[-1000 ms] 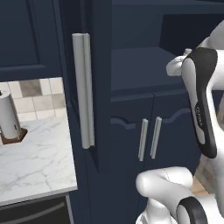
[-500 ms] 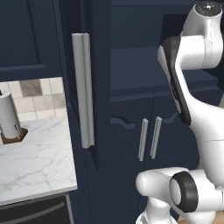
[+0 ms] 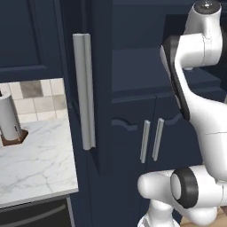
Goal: Retrieve the bottle and the shaker from the cabinet and place them next to the mixing bowl on the counter. Then add garlic from the fridge to the mixing bowl.
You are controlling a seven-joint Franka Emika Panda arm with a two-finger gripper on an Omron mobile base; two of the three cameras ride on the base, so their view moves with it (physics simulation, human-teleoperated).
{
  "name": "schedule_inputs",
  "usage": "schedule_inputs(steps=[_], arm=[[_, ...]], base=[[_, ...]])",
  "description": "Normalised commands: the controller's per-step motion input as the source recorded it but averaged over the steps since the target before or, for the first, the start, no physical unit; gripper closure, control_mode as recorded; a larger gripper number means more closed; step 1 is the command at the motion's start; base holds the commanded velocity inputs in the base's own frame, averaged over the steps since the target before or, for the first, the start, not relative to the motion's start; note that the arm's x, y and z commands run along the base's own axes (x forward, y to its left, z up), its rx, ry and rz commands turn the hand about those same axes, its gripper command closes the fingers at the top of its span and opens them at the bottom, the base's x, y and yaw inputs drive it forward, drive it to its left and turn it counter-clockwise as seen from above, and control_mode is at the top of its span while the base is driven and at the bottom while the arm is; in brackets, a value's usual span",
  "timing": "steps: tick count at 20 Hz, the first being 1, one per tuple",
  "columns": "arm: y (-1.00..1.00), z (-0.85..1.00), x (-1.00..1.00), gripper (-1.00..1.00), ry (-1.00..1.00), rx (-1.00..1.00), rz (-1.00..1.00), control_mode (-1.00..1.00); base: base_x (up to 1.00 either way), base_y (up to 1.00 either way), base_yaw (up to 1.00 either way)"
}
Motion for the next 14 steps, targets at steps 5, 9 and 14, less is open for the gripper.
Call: schedule_inputs(steps=[5,9,14], arm=[[-0.19,-0.37,0.15,-1.0,0.0,-0.07,-0.08,-1.0],[-0.03,-0.32,0.34,-1.0,-0.06,0.0,-0.1,-1.0],[0.0,0.13,0.28,-1.0,-0.04,-0.01,-0.16,-1.0]], base=[[0.0,0.0,0.0],[0.0,0.0,0.0],[0.0,0.0,0.0]])
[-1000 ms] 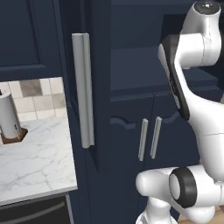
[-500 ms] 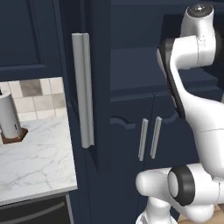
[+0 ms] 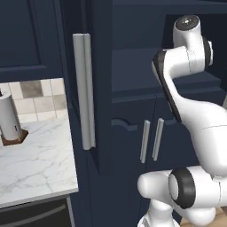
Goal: Retrieve the bottle and the shaker from the cabinet and place them next to the mixing bowl on the counter. Then add garlic from the fridge to the mixing bowl.
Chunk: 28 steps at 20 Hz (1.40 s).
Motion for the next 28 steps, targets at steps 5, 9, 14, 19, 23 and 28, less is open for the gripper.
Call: schedule_inputs(steps=[5,9,14,19,23,28], arm=[[0.0,0.1,0.42,-1.0,-0.01,-0.03,-0.2,-1.0],[-0.05,0.07,0.41,-1.0,0.0,0.0,-0.12,-1.0],[-0.03,0.0,0.46,-1.0,-0.01,0.0,-0.04,-1.0],[-0.2,0.0,0.23,-1.0,0.0,0.0,0.0,-1.0],[-0.36,0.01,0.0,-1.0,0.0,0.0,-0.04,-1.0],[-0.07,0.01,0.0,-1.0,0.0,0.0,-0.04,-1.0]], base=[[0.0,0.0,0.0],[0.0,0.0,0.0],[0.0,0.0,0.0],[0.0,0.0,0.0],[0.0,0.0,0.0],[0.0,0.0,0.0]])
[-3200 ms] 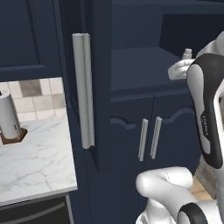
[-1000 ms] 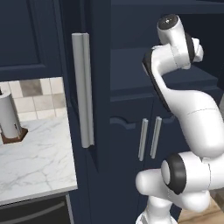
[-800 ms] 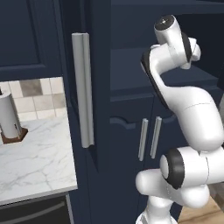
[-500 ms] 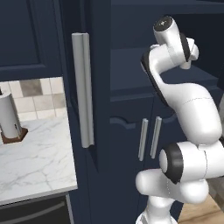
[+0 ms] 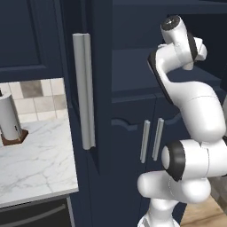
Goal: Retrieve the bottle and the shaker from the cabinet and place them next to the mixing bowl on the counter. Then add garlic from the fridge to the mixing bowl.
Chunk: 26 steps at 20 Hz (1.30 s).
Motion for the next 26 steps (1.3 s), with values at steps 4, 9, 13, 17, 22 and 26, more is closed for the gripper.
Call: schedule_inputs(steps=[4,9,13,17,22,26], arm=[[0.0,-0.01,0.1,-1.0,0.0,0.0,-0.04,-1.0],[0.0,-0.02,0.25,-1.0,0.0,0.0,-0.08,-1.0],[-0.03,0.0,0.11,-1.0,0.0,0.0,-0.08,-1.0],[-0.06,-0.03,0.0,-1.0,0.0,0.0,-0.07,-1.0],[-0.02,-0.05,0.0,-1.0,0.0,0.0,-0.04,-1.0],[-0.01,-0.04,0.0,-1.0,0.0,0.0,0.0,-1.0]], base=[[0.0,0.0,0.0],[0.0,0.0,0.0],[0.0,0.0,0.0],[0.0,0.0,0.0],[0.0,0.0,0.0],[0.0,0.0,0.0]])
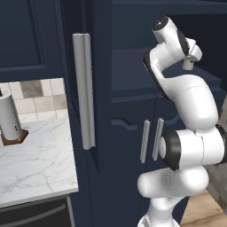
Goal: Retrieve the bottle and the shaker from the cabinet and place them next to the mixing bowl on the counter. Then add garlic from the fridge to the mixing bowl.
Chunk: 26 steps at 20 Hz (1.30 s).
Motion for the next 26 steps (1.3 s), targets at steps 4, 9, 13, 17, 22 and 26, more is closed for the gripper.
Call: schedule_inputs(steps=[4,9,13,17,22,26], arm=[[-0.02,-0.06,-0.02,-1.0,0.0,0.0,0.0,-1.0],[0.0,0.0,-0.03,-1.0,0.0,0.0,0.0,-1.0],[0.0,-0.06,0.0,-1.0,0.0,0.0,0.0,-1.0],[0.0,-0.24,0.0,-1.0,0.0,0.0,0.0,-1.0],[0.0,-0.06,0.0,-1.0,0.0,0.0,0.0,-1.0],[-0.18,0.0,0.03,-1.0,0.0,0.0,0.0,-1.0]], base=[[0.0,0.0,0.0],[0.0,0.0,0.0],[0.0,0.0,0.0],[0.0,0.0,0.0],[0.0,0.0,0.0],[0.0,0.0,0.0]])
